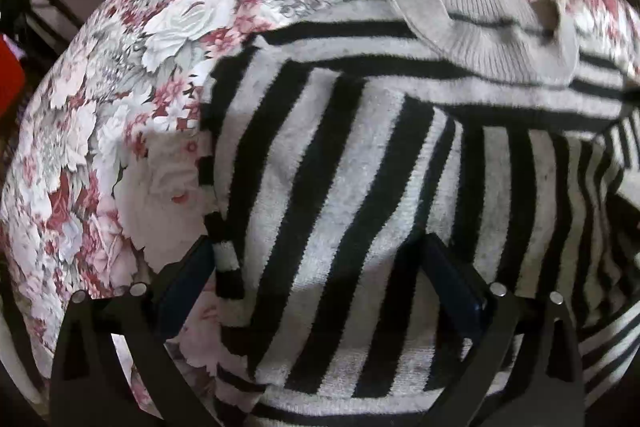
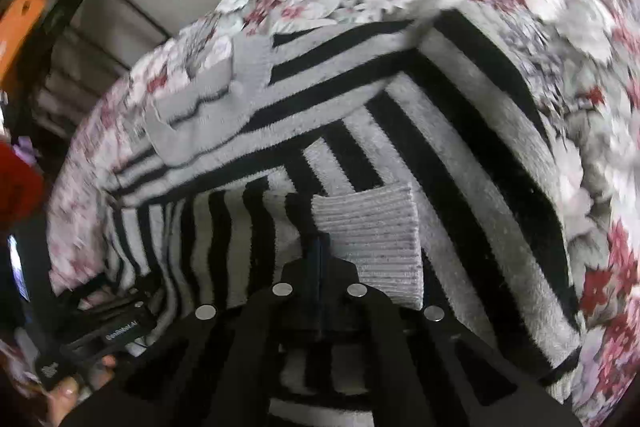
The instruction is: Fold small clothes
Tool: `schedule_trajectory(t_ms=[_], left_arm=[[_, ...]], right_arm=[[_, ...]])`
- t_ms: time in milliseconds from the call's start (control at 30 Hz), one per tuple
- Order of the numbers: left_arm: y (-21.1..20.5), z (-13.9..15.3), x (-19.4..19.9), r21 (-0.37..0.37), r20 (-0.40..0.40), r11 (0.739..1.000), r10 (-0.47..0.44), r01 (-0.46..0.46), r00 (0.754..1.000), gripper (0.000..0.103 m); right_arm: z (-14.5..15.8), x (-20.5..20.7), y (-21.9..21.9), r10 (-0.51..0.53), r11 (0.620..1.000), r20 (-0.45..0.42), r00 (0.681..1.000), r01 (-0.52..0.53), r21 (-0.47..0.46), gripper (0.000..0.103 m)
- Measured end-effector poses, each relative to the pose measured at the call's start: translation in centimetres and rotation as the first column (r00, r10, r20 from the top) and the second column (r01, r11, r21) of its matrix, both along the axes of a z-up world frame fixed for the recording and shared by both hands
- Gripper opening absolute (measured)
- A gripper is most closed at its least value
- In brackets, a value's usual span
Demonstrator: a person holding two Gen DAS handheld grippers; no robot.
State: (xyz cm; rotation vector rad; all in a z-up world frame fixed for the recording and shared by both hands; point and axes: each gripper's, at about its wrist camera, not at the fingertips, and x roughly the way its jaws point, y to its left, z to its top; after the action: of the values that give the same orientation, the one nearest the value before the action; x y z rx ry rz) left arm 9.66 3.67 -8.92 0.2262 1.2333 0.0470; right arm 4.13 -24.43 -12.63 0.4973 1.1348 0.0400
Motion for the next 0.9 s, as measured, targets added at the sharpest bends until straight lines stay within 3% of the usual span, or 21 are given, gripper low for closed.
schedule_trajectory(t_ms=[67,133,167,200,233,267,367,500,567,600,633,700,767,800,867,900], left_arm=[[0.7,2.2,0.0,-0.055,0.077,0.998,0.03,-0.026,0.997,0.099],[1.6,3.8,0.1,-0.075,0.151,0.996,0.065,-0.054,0.986,0.099],[1.7,3.3,0.3,-0.044,0.137,0.997,0.068,-0.062,0.988,0.099],[1.8,1.2,0.9,0.029,0.049,0.997,0.064,-0.066,0.997,0.099],[2.0,-0.7,1.1,0.053,-0.03,0.997,0.063,-0.061,0.998,0.099],[2.7,-1.7,0.8,0.016,-0.045,0.996,0.092,-0.091,0.995,0.099],[2.9,0.2,0.5,-0.033,-0.043,0.993,0.113,-0.114,0.993,0.097],[1.3,4.3,-1.6,-0.076,0.1,0.997,0.038,-0.03,0.994,0.098],[-0.3,3.1,-2.8,-0.027,0.062,0.998,-0.049,0.051,0.997,0.098],[-1.1,0.8,-2.8,0.072,-0.016,0.994,-0.084,0.085,0.996,0.098],[-1.3,-1.1,-3.2,0.109,-0.072,0.988,-0.1,0.108,0.992,0.099],[-0.9,-1.8,-4.0,0.091,-0.039,0.991,-0.09,0.094,0.995,0.099],[-0.5,-0.1,-4.0,0.04,-0.063,0.997,-0.069,0.072,0.996,0.098],[0.0,1.1,-4.1,-0.008,-0.053,0.998,-0.066,0.066,0.996,0.098],[0.9,2.4,-4.9,-0.044,-0.008,0.998,-0.054,0.053,0.999,0.098],[1.3,2.0,-5.2,-0.019,-0.024,0.999,-0.049,0.048,0.999,0.098]], right_arm=[[2.0,-0.5,-0.1,-0.023,1.0,0.059,0.998,0.024,-0.019,0.006],[4.0,-0.7,0.7,0.024,0.995,0.128,0.991,-0.011,-0.102,0.006],[4.1,-0.7,1.1,0.051,0.992,0.121,0.991,-0.036,-0.121,0.006],[3.3,-0.5,1.6,0.061,0.99,0.085,0.995,-0.049,-0.133,0.008],[1.9,-0.3,1.7,0.066,0.987,0.003,0.998,-0.065,-0.147,0.011],[0.5,-0.1,1.7,0.072,0.989,-0.049,0.996,-0.078,-0.127,0.011],[1.2,-0.5,1.5,0.047,0.992,-0.054,0.997,-0.053,-0.119,0.008],[5.5,-2.6,3.5,0.117,0.972,0.06,0.991,-0.102,-0.213,0.014],[4.3,-3.1,5.0,0.179,0.957,0.016,0.984,-0.17,-0.234,0.022],[2.8,-3.1,5.4,0.193,0.951,-0.045,0.98,-0.198,-0.238,0.029],[1.1,-3.2,5.4,0.205,0.943,-0.11,0.973,-0.226,-0.245,0.03],[0.6,-3.5,5.7,0.218,0.931,-0.113,0.969,-0.241,-0.273,0.028],[2.8,-3.7,5.4,0.19,0.951,-0.095,0.977,-0.207,-0.231,0.029],[4.5,-4.3,5.0,0.181,0.965,-0.043,0.982,-0.186,-0.184,0.029],[6.5,-5.6,4.7,0.185,0.963,-0.007,0.983,-0.182,-0.2,0.039],[6.4,-6.1,4.5,0.196,0.959,-0.024,0.98,-0.196,-0.206,0.051]])
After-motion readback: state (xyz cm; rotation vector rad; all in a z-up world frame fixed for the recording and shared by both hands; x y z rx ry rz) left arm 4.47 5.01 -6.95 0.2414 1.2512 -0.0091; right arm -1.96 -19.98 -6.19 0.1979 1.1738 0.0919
